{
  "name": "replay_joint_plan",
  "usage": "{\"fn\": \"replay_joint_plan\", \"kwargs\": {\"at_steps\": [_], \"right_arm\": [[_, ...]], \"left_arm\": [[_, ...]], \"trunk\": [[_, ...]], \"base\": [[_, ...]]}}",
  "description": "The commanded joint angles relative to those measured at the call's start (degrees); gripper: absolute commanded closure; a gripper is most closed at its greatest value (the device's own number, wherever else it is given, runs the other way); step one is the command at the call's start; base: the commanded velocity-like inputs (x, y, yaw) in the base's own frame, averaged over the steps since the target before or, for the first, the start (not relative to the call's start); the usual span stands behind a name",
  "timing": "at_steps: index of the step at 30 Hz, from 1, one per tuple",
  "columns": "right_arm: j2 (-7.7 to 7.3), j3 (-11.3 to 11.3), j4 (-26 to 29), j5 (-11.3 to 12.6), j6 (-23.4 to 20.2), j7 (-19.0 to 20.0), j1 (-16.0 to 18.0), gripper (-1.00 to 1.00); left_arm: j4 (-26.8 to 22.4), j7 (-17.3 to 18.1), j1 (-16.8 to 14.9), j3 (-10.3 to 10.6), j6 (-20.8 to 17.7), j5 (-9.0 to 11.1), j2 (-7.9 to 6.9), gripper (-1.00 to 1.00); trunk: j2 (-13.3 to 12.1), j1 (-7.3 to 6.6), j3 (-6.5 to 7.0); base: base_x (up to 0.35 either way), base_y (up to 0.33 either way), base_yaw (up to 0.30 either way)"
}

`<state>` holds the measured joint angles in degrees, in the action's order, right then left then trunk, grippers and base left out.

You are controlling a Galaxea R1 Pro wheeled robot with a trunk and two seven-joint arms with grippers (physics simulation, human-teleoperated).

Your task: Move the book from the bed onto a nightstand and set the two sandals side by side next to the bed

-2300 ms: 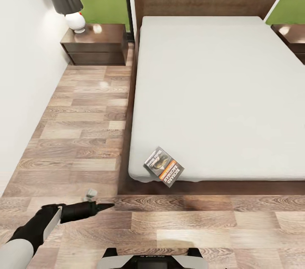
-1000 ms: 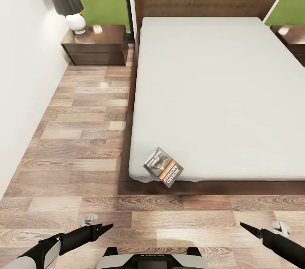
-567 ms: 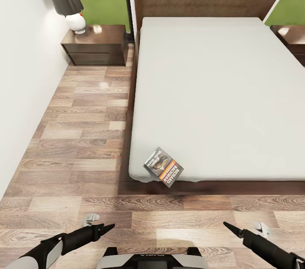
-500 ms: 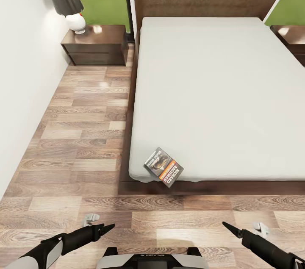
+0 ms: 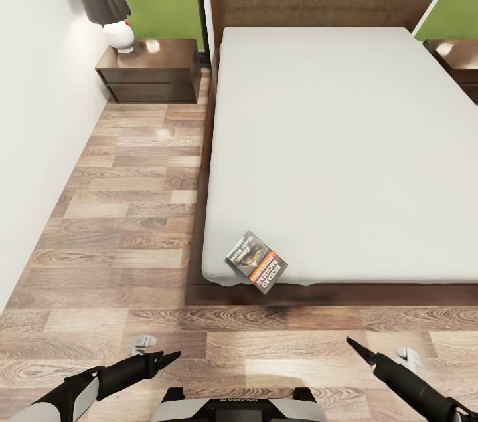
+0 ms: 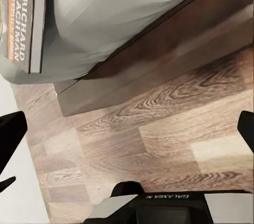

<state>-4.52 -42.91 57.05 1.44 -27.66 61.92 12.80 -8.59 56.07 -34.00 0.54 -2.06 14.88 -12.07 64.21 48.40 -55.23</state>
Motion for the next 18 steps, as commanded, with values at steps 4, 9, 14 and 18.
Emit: {"fn": "replay_joint_plan", "kwargs": {"at_steps": [4, 9, 14, 18], "right_arm": [[1.57, 0.4, 0.0, 3.2, -0.5, 0.1, 0.0, -1.0], [5.24, 0.7, 0.4, 4.8, -0.6, 0.1, 0.0, -1.0], [7.12, 1.5, 0.4, 7.0, -0.6, 0.1, 0.2, -1.0], [8.41, 6.3, 0.4, 7.8, -0.6, 0.1, 0.4, -1.0]], "left_arm": [[0.0, 0.2, 0.0, 0.1, -0.2, 0.2, -0.04, -1.0], [0.0, 0.2, 0.0, 0.0, -0.3, 0.3, -0.05, -1.0], [-0.1, 0.1, 0.0, -0.1, -0.4, 0.4, -0.06, -1.0], [-0.2, 0.1, 0.0, -0.1, -0.4, 0.5, -0.06, -1.0]], "trunk": [[0.0, 0.0, -0.03], [0.0, 0.0, -0.03], [0.0, 0.0, -0.03], [0.0, 0.0, -0.03]], "base": [[0.0, 0.0, 0.0], [0.0, 0.0, 0.0], [0.0, 0.0, 0.0], [0.0, 0.0, 0.0]]}}
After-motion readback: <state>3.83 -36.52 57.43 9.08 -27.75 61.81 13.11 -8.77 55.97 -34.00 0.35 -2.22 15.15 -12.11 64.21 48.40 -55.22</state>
